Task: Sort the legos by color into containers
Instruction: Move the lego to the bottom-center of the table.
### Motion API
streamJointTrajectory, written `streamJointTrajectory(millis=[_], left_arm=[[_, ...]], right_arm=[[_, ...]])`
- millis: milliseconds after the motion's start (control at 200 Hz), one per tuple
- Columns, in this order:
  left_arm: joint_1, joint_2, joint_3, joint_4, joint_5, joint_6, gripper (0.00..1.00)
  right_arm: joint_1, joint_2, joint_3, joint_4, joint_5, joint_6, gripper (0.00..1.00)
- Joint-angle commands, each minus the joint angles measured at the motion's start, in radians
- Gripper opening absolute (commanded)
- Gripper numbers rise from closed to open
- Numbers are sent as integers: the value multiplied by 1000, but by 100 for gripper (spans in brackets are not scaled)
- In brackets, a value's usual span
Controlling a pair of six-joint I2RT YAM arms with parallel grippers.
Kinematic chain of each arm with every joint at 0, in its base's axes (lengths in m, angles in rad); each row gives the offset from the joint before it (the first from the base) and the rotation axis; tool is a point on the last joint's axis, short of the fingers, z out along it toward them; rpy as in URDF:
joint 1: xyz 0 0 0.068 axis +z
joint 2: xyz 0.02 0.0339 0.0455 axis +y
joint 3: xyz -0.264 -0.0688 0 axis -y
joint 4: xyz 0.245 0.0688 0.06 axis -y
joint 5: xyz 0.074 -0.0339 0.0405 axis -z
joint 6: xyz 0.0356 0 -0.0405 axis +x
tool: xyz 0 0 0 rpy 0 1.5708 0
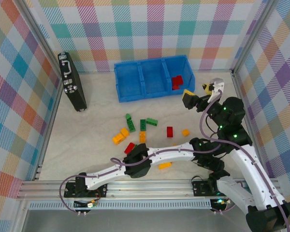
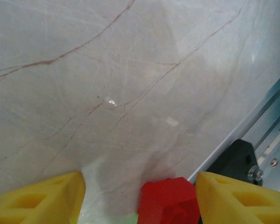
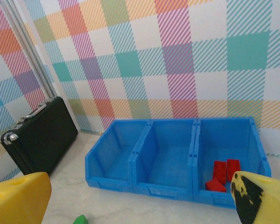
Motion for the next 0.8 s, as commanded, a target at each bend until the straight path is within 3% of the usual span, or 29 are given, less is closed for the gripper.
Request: streamJointTrajectory(millis=[0,200,440,625,795], left_arm=[[-72,53,3,-180,82,61,64],[-83,7,-88,-224,3,121,65],[-69,-212,-448,-200,-212,163,65],[-34,-399,-739,-52,-248,146,64],[-30,-524,-780,4,-310,156,66]], right_arm=[[4,15,53,-25,39,-38,99],[4,38,101,-140,110,-22,99],[4,84,97,-164,149,1,99],[3,100,131,-217,159,-11,99],[4,110,155,-268,157,-41,99]])
